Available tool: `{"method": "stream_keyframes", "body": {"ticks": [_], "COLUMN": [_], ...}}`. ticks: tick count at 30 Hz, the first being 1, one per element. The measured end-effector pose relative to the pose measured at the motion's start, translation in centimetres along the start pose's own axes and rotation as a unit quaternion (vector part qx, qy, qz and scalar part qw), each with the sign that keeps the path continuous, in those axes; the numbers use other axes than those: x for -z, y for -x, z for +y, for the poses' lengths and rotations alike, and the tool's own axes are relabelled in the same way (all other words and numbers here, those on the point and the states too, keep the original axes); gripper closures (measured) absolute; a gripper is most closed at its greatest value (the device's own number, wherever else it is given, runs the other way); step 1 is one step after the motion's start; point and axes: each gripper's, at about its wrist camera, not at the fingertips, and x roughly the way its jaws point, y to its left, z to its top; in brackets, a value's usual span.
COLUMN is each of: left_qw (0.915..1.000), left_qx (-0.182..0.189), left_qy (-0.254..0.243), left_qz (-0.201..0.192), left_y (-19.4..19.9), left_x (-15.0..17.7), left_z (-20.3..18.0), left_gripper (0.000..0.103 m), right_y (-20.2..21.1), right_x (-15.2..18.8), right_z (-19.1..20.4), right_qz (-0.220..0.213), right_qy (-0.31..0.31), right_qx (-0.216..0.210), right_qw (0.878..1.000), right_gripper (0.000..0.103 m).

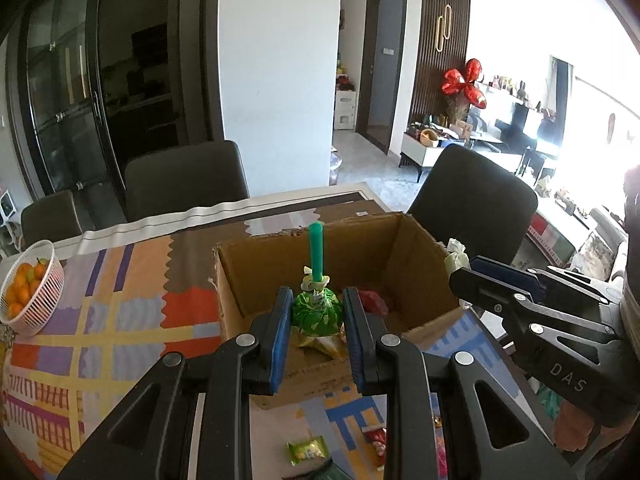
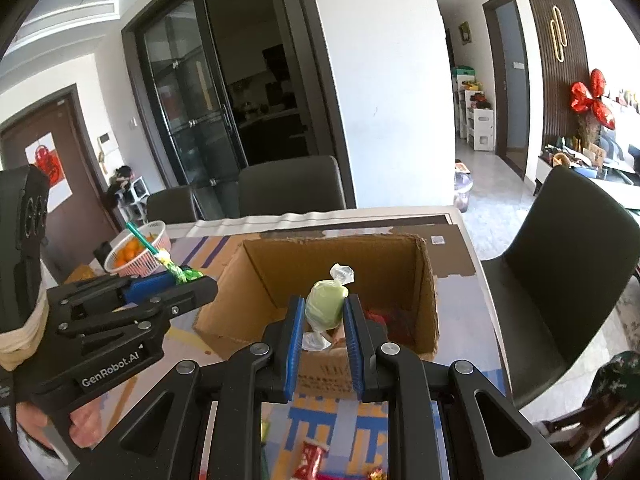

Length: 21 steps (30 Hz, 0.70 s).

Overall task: Organize snacks
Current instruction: 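Lower both held snacks into the box and open both grippers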

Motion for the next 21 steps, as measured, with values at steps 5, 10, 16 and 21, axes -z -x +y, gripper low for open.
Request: {"method": "stream_keyframes", "body": {"ticks": [5,10,16,21], "left_qw": [0.9999,0.9995,0.9992,0.9993], "left_qx": [0.000,-0.006,-0.023,-0.030], "left_qy": [0.002,0.003,0.008,-0.001], "left_qz": [0.017,0.031,0.030,0.020], "left_y": [-2.2,-4.0,-3.8,-2.2], "left_x": [-0.3,-0.5,-0.1,0.5], "left_z": [0.4,0.4,0.3,-0.3], "left_gripper": [0.077,0.077,0.058,0.053], "right_y": [-2.0,-3.6,-4.5,-3.4], "right_x": [-0.2,-0.3,-0.1,0.3], "right_z": [-0.6,-0.9,-1.6,-1.5], "right_qz": [0.016,0.028,0.039,0.034], "right_qy": [0.004,0.009,-0.006,0.003], "right_qx": [0.001,0.006,0.020,0.029], "right_qw": [1.000,1.000,0.999,0.999], "right_gripper": [0.082,0.082,0.073,0.070]}}
